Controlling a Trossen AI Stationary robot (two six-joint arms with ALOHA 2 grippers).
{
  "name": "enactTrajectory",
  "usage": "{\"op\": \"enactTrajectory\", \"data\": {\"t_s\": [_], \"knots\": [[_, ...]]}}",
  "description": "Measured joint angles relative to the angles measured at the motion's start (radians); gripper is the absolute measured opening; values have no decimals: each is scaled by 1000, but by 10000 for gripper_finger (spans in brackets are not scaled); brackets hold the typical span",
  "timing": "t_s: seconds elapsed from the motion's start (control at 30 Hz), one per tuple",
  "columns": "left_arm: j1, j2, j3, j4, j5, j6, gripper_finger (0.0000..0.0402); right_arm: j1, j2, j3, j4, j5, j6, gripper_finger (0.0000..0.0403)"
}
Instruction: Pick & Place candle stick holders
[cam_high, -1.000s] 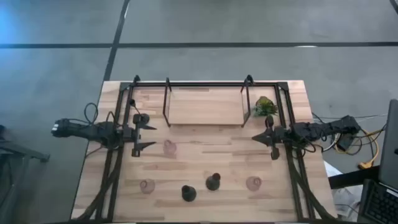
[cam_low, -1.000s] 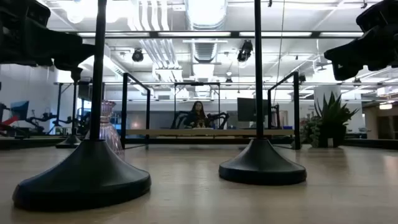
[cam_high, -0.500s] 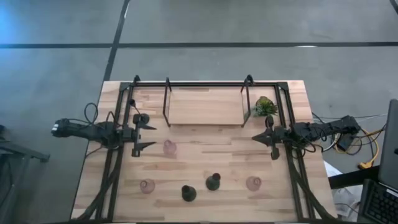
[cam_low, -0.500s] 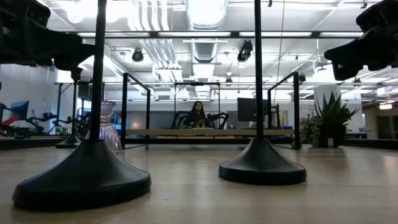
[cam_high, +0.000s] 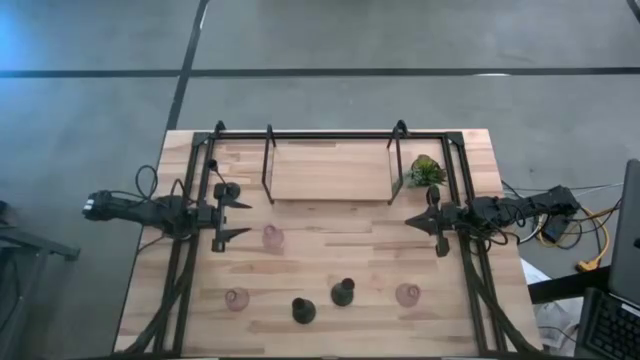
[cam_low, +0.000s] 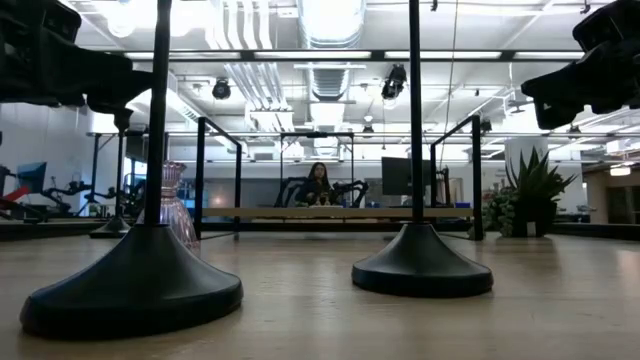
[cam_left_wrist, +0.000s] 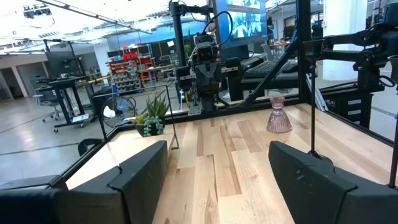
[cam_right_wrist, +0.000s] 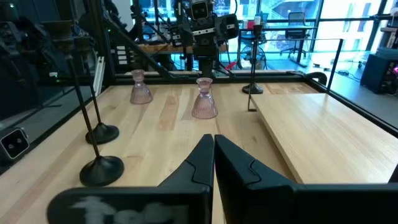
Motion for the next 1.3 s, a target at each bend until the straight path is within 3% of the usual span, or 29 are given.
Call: {"op": "enactTrajectory", "data": {"t_s": [0.33,0.53,0.8,1.07,1.3], "knots": [[0,0,0,0,0,0,284,0,1,0,60,5,-200,8],[0,0,0,0,0,0,285,0,0,0,251,3,-13,8],[0,0,0,0,0,0,285,0,6,19,262,3,-52,8],[0,0,0,0,0,0,285,0,64,8,271,-69,-89,8],[0,0,0,0,0,0,284,0,179,8,436,-71,-88,8]]}}
